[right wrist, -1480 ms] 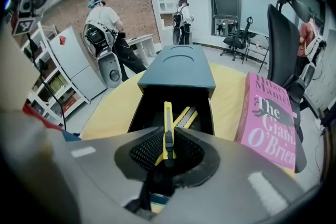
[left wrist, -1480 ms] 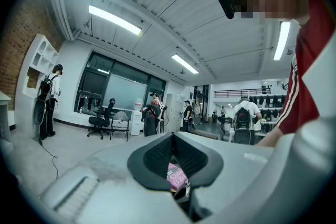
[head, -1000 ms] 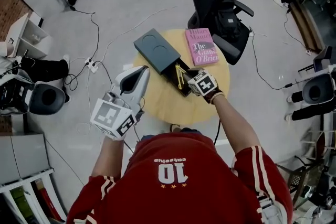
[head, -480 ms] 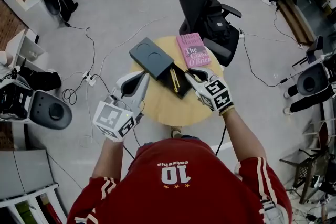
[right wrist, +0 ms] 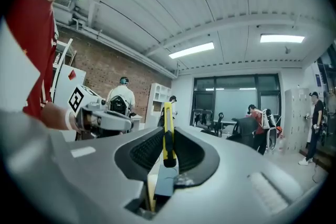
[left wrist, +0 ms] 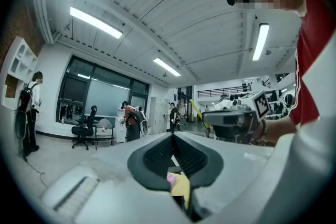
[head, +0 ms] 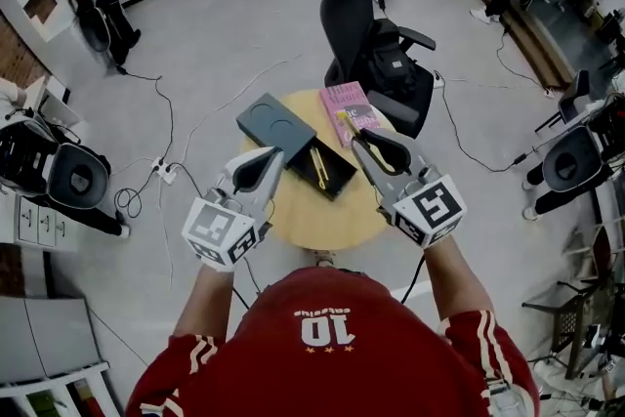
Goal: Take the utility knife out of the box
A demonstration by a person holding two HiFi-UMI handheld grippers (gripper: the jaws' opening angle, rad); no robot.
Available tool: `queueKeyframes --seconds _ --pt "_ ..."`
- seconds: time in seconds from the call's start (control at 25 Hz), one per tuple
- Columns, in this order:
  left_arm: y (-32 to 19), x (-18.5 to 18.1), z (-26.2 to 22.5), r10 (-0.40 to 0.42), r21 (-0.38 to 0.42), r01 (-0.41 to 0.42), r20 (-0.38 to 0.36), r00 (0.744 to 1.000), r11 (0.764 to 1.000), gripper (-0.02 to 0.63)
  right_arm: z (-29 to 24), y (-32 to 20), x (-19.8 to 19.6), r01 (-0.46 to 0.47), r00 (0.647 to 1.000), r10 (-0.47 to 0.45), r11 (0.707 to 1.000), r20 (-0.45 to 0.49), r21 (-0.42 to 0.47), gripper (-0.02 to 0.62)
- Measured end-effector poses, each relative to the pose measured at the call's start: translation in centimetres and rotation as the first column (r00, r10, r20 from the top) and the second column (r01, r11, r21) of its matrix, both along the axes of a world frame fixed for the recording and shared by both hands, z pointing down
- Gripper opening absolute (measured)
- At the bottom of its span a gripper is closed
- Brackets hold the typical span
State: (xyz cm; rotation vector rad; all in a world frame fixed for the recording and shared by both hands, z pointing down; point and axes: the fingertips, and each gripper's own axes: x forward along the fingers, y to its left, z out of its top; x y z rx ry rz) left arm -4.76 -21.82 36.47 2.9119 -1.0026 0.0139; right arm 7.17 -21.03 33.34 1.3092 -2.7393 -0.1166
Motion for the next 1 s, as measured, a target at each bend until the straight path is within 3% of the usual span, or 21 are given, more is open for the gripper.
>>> queueKeyframes --seconds 0.28,0.76,1.0 --pt "0.5 1.2 -0.1 0.041 0.007 -0.041 0.013 0.999 0.999 0.005 -2.8 1.7 2.3 -0.030 0.997 0.027 0.999 0.068 0.034 0.063" --pt "0.4 2.1 0.5 0.031 -0.015 -0.030 0.012 0.999 0.999 0.005 -3.6 2.1 2.6 -0.045 0.997 0.041 0.997 0.064 0.061 0.063" --pt "0.8 2.3 0.7 0.081 0.060 -0.087 0.103 0.991 0.994 0.031 -3.3 2.8 2.2 -0.049 0.997 0.045 0.997 0.067 0.055 0.064"
